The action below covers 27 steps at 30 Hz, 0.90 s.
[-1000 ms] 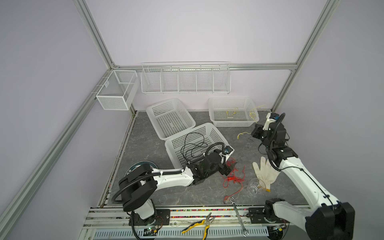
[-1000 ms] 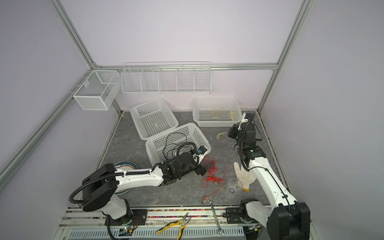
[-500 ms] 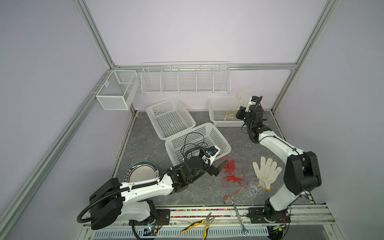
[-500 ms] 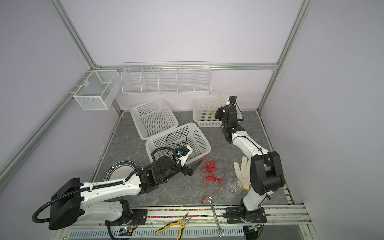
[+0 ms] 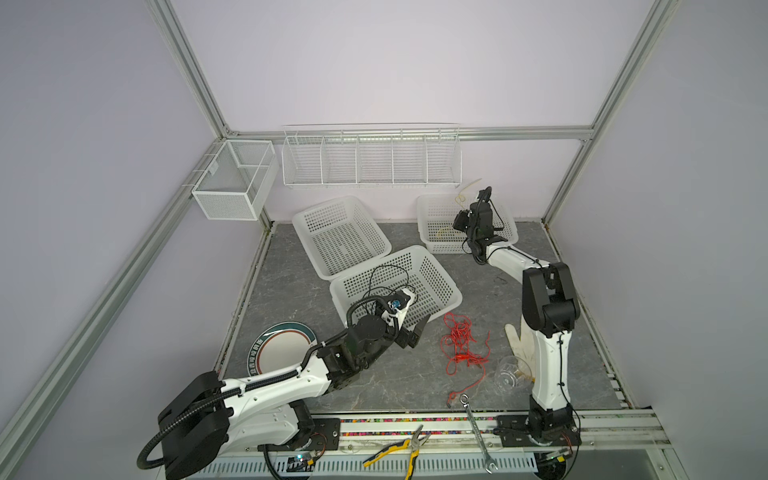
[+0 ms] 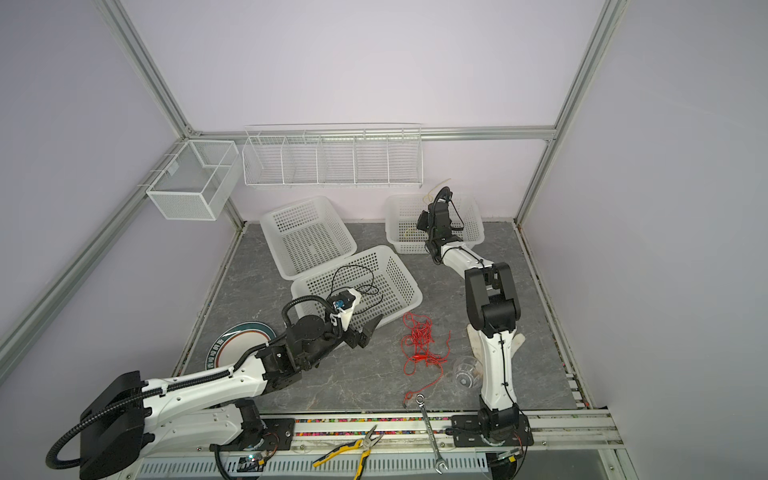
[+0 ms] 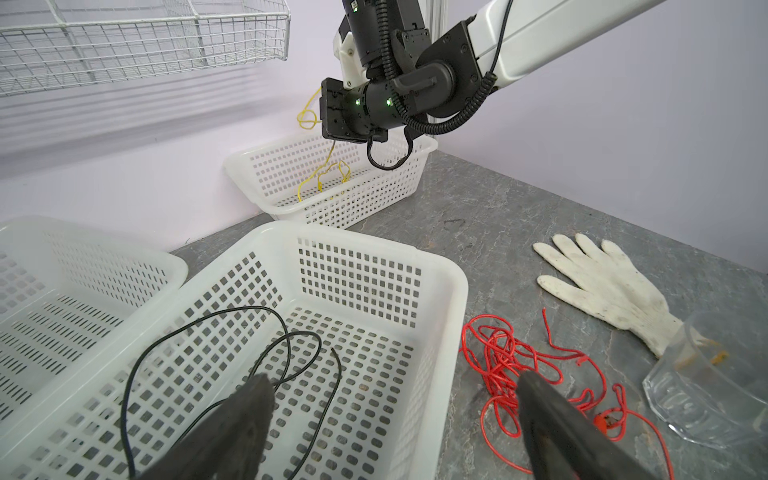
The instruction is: Untangle the cables
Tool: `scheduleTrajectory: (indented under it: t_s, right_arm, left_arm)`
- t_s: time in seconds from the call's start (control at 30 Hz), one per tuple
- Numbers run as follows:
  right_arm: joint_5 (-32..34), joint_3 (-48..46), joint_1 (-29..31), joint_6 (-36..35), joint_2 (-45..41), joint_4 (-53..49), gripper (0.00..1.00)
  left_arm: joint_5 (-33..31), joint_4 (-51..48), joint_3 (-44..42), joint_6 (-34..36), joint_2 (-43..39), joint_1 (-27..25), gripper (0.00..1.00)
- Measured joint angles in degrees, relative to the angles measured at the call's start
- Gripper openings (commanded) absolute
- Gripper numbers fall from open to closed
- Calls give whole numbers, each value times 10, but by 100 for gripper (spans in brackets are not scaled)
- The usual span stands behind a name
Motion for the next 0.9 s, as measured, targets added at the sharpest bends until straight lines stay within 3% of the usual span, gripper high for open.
scheduleTrajectory:
  t_s: [0.23, 0.47, 0.7, 0.9]
  right_arm:
    - [-7, 11, 0, -7, 10, -20, 29]
    - [-25, -8, 1, -25, -7, -27, 32]
    - [-47, -97, 13, -50, -119, -54, 42]
    - [-68, -169, 22, -62, -224, -71, 42]
  left_arm:
    - [-1, 0, 0, 0, 0, 3, 92]
    - [0, -12, 0, -7, 0, 3, 92]
    - [15, -42, 0, -28, -2, 3, 92]
    - [43, -87, 3, -46, -12, 3, 92]
